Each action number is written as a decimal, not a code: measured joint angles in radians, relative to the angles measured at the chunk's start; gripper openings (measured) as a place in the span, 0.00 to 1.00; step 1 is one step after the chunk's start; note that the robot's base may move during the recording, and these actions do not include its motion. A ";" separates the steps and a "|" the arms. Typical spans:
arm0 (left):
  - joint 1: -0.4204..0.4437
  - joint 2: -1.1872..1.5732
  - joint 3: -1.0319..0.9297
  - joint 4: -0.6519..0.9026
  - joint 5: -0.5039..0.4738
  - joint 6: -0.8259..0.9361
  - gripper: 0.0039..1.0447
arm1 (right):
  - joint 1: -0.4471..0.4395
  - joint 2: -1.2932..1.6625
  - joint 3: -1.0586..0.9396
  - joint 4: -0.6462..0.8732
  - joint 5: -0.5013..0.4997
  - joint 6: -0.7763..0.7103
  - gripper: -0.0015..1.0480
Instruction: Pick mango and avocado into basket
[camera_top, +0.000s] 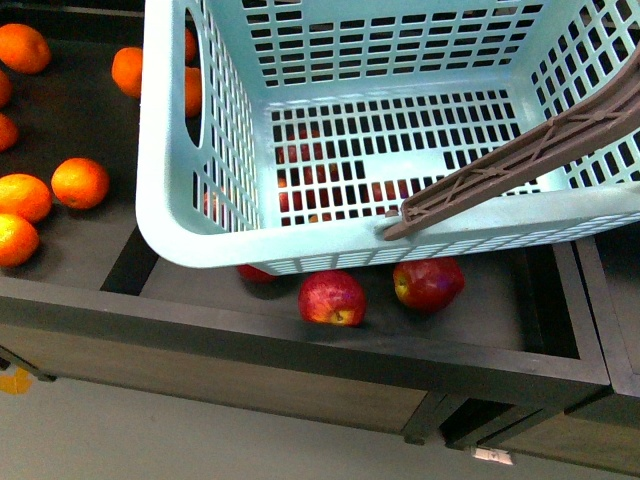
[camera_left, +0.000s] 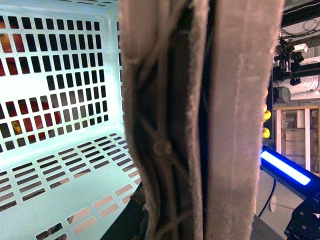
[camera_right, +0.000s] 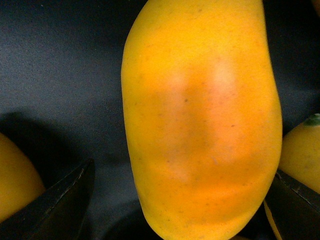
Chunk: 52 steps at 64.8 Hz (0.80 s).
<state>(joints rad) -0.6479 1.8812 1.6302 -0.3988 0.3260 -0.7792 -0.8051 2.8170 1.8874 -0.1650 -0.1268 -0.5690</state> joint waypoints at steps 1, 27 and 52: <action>0.000 0.000 0.000 0.000 0.000 0.000 0.15 | 0.000 0.002 0.002 -0.001 0.000 0.000 0.92; 0.000 0.000 0.000 0.000 0.000 0.000 0.15 | 0.009 0.047 0.074 -0.033 -0.004 0.058 0.84; 0.000 0.000 0.000 0.000 0.000 0.000 0.15 | 0.005 0.043 0.076 -0.029 -0.039 0.109 0.59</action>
<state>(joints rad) -0.6479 1.8812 1.6302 -0.3988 0.3260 -0.7788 -0.8001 2.8597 1.9629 -0.1940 -0.1654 -0.4602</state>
